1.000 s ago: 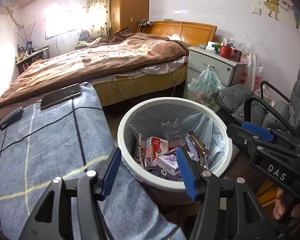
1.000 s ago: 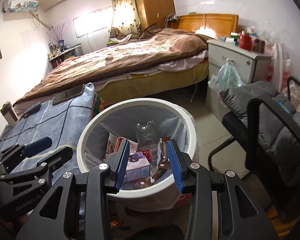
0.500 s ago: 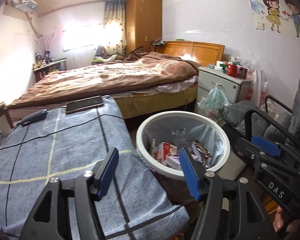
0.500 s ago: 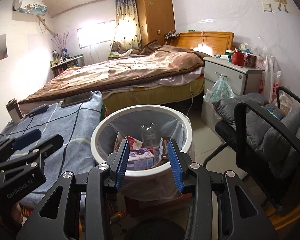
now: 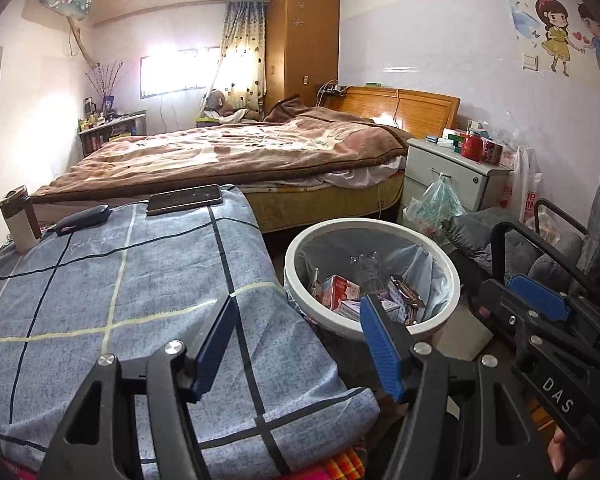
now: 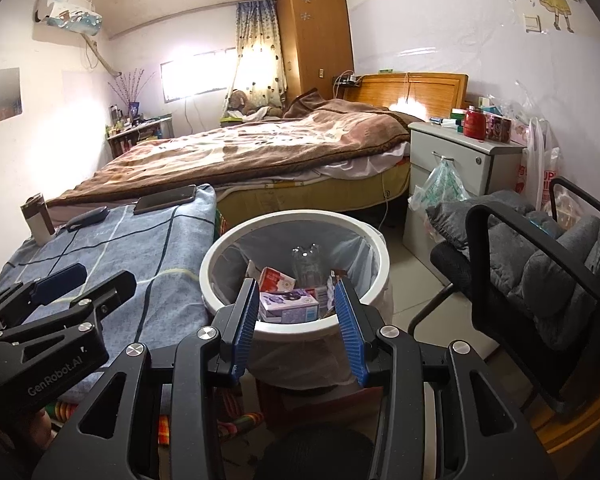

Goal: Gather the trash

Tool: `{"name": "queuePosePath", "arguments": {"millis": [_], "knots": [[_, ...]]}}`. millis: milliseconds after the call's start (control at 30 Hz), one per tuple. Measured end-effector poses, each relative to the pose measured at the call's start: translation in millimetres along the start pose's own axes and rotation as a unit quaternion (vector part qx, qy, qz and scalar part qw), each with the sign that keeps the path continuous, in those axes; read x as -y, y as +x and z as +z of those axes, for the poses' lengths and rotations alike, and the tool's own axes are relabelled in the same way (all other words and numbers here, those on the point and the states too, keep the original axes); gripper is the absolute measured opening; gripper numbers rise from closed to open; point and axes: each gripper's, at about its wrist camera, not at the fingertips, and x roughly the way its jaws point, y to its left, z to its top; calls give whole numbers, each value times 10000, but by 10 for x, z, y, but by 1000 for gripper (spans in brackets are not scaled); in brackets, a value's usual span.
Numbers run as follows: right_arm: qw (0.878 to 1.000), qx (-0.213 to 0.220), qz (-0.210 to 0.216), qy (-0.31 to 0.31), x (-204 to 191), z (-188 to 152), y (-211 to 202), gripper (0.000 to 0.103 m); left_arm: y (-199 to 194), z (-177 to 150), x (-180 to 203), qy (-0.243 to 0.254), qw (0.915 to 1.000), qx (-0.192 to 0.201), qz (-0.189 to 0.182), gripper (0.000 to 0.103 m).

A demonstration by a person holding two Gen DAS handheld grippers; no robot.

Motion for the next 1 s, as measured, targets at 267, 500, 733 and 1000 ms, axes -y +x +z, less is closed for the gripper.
{"name": "queuePosePath", "arguments": {"millis": [267, 500, 733, 1000], "knots": [[9999, 74, -72, -83, -57, -4, -50, 42, -39, -17, -4, -16, 10000, 13, 53, 67], [9999, 54, -72, -82, -63, 2, -60, 42, -40, -9, -10, -14, 9999, -1, 124, 67], [9999, 23, -85, -60, -75, -7, -53, 42, -33, -10, -10, -5, 9999, -18, 139, 67], [10000, 25, -80, -50, -78, -3, -48, 42, -32, -11, -14, -9, 9999, -11, 145, 67]]}}
